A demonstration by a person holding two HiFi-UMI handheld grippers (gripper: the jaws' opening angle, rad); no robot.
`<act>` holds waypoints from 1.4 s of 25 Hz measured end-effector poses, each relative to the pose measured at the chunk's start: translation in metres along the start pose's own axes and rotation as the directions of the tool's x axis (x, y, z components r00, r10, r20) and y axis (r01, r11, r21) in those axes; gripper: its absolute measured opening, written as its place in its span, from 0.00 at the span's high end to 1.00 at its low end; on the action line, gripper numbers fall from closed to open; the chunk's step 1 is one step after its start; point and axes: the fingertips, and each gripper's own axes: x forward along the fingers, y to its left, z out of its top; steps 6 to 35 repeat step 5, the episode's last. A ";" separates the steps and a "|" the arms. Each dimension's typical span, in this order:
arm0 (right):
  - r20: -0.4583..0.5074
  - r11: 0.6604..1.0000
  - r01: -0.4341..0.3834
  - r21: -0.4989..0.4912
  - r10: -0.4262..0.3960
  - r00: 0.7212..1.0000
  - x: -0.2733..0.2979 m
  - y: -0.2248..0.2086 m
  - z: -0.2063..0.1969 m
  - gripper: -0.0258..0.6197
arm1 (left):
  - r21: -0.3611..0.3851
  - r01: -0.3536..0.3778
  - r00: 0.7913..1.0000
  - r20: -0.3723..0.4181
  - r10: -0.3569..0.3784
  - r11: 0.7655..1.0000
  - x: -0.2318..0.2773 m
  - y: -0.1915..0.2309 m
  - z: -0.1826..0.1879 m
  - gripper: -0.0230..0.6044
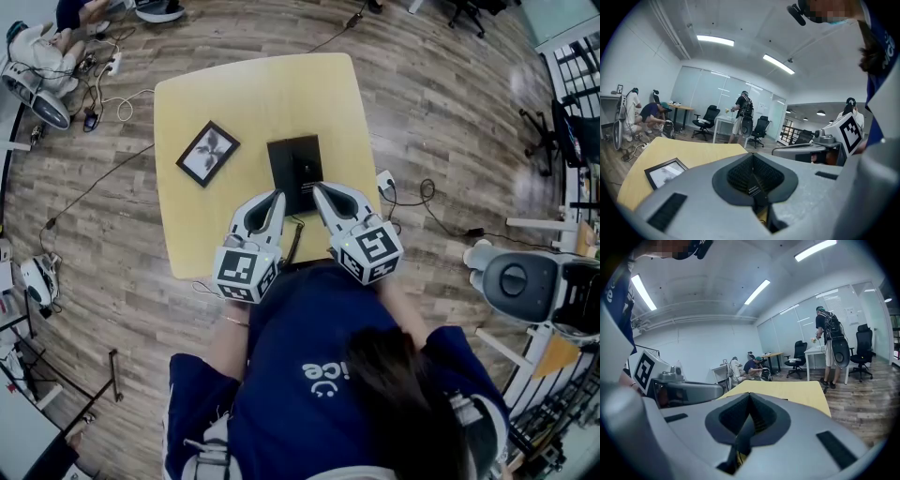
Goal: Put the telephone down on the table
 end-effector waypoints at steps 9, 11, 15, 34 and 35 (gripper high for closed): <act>0.002 1.000 0.000 -0.016 0.000 1.000 0.000 0.000 0.002 0.95 | 0.000 -0.003 1.000 -0.003 0.003 1.000 0.000 0.000 -0.001 0.96; 0.002 1.000 0.000 -0.016 0.000 1.000 0.000 0.000 0.002 0.95 | 0.000 -0.003 1.000 -0.003 0.003 1.000 0.000 0.000 -0.001 0.96; 0.002 1.000 0.000 -0.016 0.000 1.000 0.000 0.000 0.002 0.95 | 0.000 -0.003 1.000 -0.003 0.003 1.000 0.000 0.000 -0.001 0.96; 0.002 1.000 0.000 -0.016 0.000 1.000 0.000 0.000 0.002 0.95 | 0.000 -0.003 1.000 -0.003 0.003 1.000 0.000 0.000 -0.001 0.96; 0.002 1.000 0.000 -0.016 0.000 1.000 0.000 0.000 0.002 0.95 | 0.000 -0.003 1.000 -0.003 0.003 1.000 0.000 0.000 -0.001 0.96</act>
